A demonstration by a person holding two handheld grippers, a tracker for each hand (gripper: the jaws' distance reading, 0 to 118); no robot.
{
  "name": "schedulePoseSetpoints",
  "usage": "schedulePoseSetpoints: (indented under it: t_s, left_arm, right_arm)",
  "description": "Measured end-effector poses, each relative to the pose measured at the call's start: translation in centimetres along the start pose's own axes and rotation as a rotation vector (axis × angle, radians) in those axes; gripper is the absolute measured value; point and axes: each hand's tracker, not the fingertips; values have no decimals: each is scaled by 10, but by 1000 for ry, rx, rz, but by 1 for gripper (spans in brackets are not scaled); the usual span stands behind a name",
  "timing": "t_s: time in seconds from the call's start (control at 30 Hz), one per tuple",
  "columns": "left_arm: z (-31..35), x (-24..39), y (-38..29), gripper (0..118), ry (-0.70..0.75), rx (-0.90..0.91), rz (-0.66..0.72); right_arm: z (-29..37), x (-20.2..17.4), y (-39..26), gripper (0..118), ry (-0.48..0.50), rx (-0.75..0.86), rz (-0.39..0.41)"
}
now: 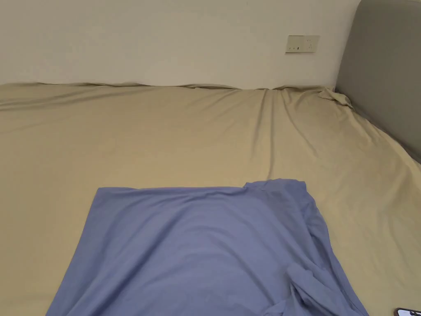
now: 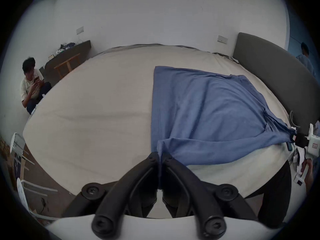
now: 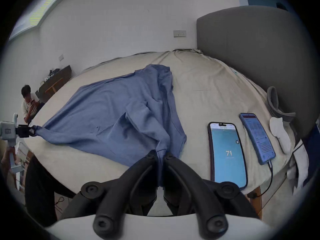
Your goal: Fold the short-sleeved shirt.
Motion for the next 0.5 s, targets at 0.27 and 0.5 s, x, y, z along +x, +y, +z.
schedulePoseSetpoints:
  t_s: [0.27,0.5]
  left_arm:
    - [92,18,-3,81,54,107,-13]
    - [140,50,-13,0,69,242,-36]
  right_arm:
    - [73,-20,19,118,-13,55,-30]
    - [112,-53,1,3,-23,141,-12]
